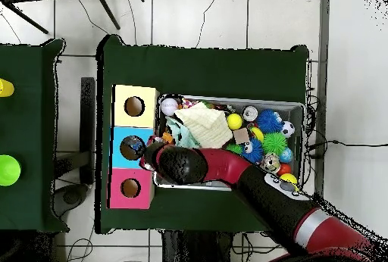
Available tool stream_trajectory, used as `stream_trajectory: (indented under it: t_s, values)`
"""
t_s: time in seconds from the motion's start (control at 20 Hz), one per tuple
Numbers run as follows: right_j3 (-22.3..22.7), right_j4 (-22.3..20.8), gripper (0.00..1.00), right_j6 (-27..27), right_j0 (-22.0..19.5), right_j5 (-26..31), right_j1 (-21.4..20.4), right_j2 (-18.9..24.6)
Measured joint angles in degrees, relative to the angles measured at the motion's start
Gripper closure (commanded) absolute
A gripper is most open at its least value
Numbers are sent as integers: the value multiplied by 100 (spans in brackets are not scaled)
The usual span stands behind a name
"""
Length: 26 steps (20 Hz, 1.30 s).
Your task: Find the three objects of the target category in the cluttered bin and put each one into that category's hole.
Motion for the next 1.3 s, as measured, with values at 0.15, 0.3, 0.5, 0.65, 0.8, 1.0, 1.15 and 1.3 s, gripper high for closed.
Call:
stream_trajectory:
  t_s: [0.15,0.3,0.5,0.65,0.8,1.0,1.15,1.3]
  values:
    - [0,0,100,0,86,-1,-84,-69]
    - [2,0,100,1,163,4,-178,-124]
    - [3,72,100,1,188,124,-271,-131]
    - [3,135,100,1,188,210,-306,-132]
    - [3,218,100,1,185,326,-349,-133]
    - [6,381,100,1,187,432,-456,-135]
    - [7,488,100,2,187,433,-515,-135]
    - [6,607,100,2,201,432,-570,-150]
